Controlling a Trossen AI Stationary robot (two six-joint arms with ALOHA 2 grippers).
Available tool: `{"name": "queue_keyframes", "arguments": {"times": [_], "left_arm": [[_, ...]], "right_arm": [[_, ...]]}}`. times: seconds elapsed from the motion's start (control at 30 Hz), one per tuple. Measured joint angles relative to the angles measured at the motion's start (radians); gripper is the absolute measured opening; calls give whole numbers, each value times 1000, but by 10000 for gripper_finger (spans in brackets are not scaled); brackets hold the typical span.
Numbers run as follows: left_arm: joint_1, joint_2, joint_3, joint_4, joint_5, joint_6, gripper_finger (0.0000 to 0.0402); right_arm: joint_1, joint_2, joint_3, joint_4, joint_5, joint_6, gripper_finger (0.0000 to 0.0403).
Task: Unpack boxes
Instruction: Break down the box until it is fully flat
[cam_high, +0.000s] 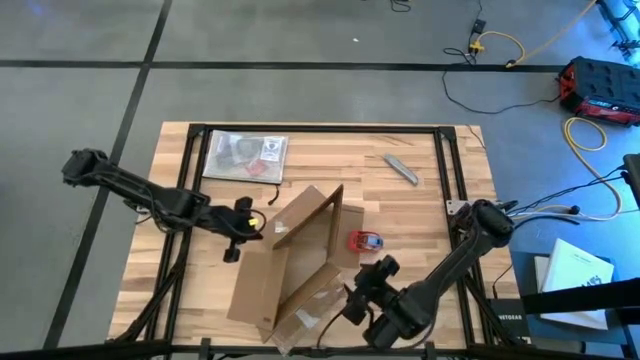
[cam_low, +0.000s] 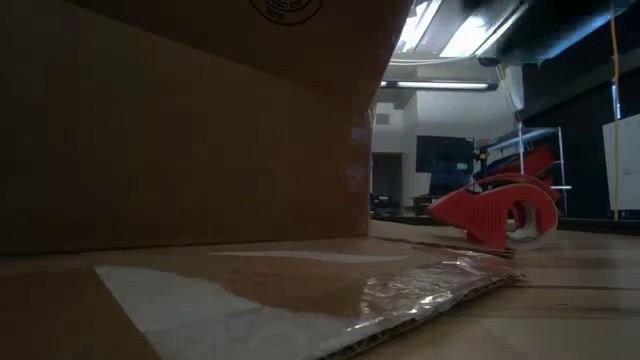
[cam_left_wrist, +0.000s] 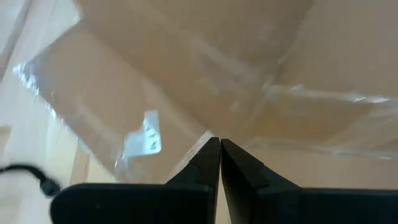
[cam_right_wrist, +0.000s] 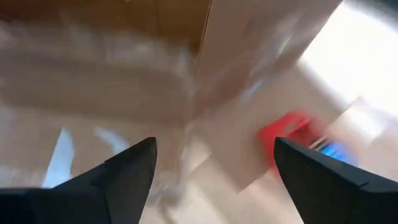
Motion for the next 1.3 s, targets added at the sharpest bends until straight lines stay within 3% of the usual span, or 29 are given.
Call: {"name": "queue_keyframes", "arguments": {"times": [0.07, 0.2, 0.33, 0.47, 0.67, 0.77, 0.93, 1.17, 1.3], "left_arm": [[18, 2, -31, 11, 0, -21, 0], [44, 2, -96, 85, -1, -95, 0], [50, 2, -142, 242, 0, -146, 0], [50, 27, -147, 284, 0, -98, 0], [50, 104, -148, 297, 0, -128, 0], [50, 120, -148, 322, 0, -141, 0], [50, 125, -148, 365, 0, -141, 0], [50, 124, -148, 413, 0, -141, 0], [50, 123, -148, 417, -1, -147, 0]], "right_arm": [[-7, 1, -93, 161, -53, -17, 303], [-6, 1, -221, 393, -54, -19, 274], [-28, 2, -279, 439, -55, -19, 244], [-76, 1, -301, 445, -91, -79, 235], [-175, -21, -360, 695, -298, -337, 244], [-197, -37, -411, 846, -361, -383, 251], [-170, -98, -498, 947, -318, -350, 257], [-55, -276, -715, 990, -3, -121, 257], [-23, -344, -919, 1272, 111, -8, 259]]}}
